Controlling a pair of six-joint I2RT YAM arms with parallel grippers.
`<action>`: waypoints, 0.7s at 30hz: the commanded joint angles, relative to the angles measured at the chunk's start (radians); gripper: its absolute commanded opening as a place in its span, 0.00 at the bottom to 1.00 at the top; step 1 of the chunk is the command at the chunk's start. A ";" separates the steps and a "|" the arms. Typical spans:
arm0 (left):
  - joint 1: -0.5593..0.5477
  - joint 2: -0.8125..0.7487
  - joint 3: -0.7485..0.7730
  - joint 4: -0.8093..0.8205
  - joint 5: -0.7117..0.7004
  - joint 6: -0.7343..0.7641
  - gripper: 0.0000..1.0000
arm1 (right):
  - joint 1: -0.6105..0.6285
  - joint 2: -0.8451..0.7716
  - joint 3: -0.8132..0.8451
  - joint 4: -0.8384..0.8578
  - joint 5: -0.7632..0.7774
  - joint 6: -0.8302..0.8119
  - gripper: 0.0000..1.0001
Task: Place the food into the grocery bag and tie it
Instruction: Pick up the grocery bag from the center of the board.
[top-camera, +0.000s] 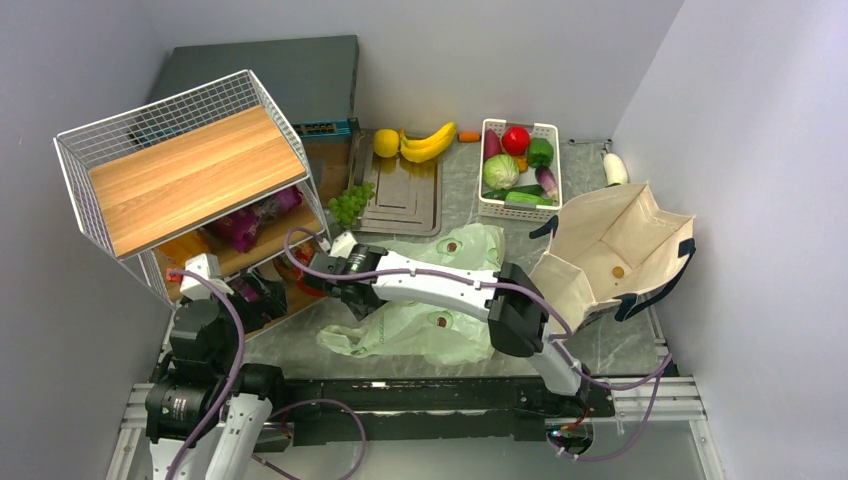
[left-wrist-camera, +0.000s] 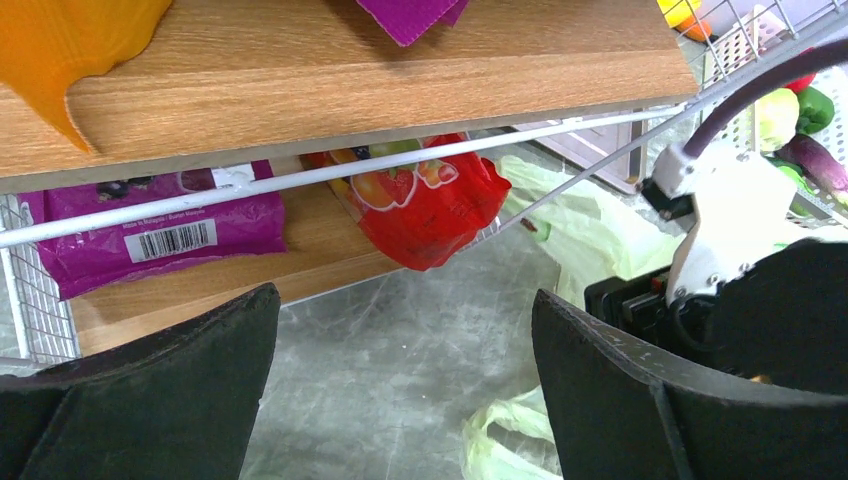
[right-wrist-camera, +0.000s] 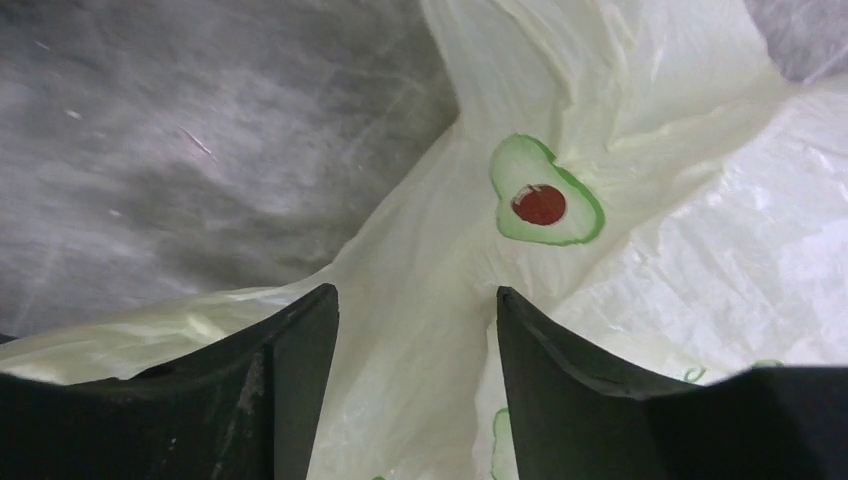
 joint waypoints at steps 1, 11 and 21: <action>0.008 -0.013 0.013 0.016 -0.005 -0.017 0.97 | 0.006 -0.056 -0.069 -0.082 0.053 0.014 0.53; 0.012 -0.013 0.005 0.041 0.060 0.013 0.97 | 0.002 -0.223 -0.178 -0.184 0.197 0.068 0.00; 0.011 0.051 -0.026 0.176 0.375 0.089 0.91 | -0.009 -0.599 -0.392 -0.084 0.271 0.017 0.00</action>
